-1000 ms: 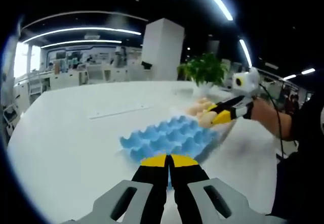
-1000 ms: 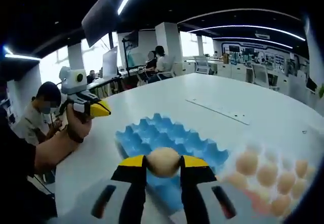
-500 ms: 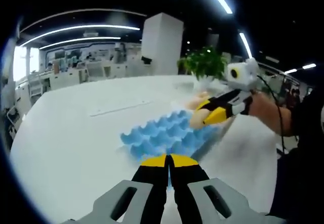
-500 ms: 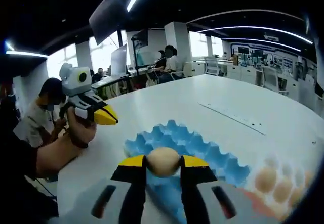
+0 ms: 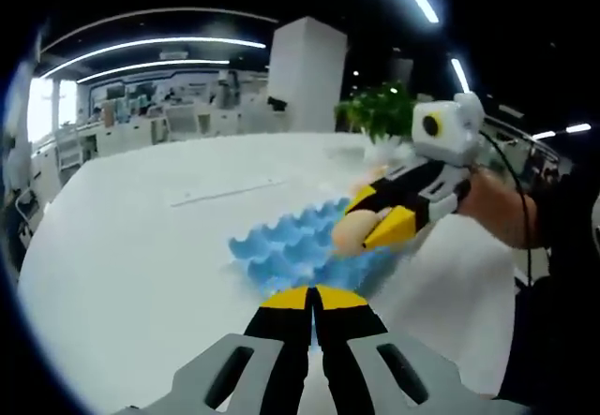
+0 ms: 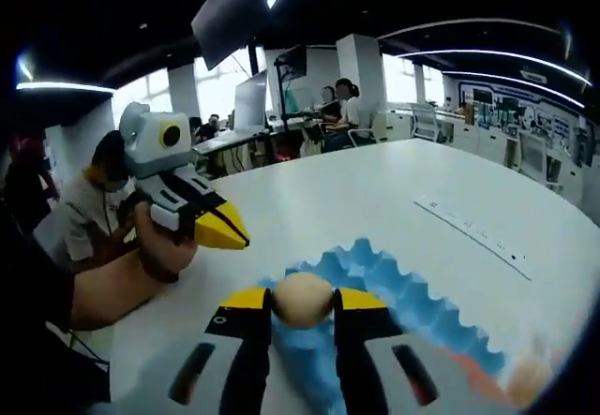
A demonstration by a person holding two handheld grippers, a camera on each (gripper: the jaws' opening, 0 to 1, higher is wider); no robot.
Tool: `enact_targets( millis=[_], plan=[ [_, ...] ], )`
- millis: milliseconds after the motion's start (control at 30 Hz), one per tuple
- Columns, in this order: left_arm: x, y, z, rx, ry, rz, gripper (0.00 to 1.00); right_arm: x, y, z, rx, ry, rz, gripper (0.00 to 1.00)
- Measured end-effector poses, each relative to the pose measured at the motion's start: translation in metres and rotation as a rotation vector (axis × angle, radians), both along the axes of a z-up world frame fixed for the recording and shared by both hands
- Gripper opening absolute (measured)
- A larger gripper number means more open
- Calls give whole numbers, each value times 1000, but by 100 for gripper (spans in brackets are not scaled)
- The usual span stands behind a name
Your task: Pick up the eggs on the table and place them into the egg tray on the table
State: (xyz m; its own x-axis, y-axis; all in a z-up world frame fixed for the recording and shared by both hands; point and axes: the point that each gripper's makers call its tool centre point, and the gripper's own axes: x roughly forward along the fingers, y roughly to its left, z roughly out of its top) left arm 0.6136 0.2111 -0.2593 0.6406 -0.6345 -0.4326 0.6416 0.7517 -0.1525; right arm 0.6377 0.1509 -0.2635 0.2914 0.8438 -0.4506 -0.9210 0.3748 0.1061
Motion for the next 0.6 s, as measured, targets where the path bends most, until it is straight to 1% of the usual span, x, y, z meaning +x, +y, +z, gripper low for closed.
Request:
enact_targets(
  millis=[133, 233, 500, 600],
  plan=[
    [-4, 0, 0, 1, 7, -26, 1, -3, 17, -8, -32, 3, 38, 27],
    [-3, 0, -1, 11, 10, -31, 1, -1, 26, -12, -52, -1, 56, 27],
    [0, 1, -3, 29, 22, -37, 1, -1, 38, -21, -81, 27, 88, 27],
    [1, 2, -2, 28, 22, -30, 1, -3, 43, -24, -112, 18, 104, 27]
  ],
)
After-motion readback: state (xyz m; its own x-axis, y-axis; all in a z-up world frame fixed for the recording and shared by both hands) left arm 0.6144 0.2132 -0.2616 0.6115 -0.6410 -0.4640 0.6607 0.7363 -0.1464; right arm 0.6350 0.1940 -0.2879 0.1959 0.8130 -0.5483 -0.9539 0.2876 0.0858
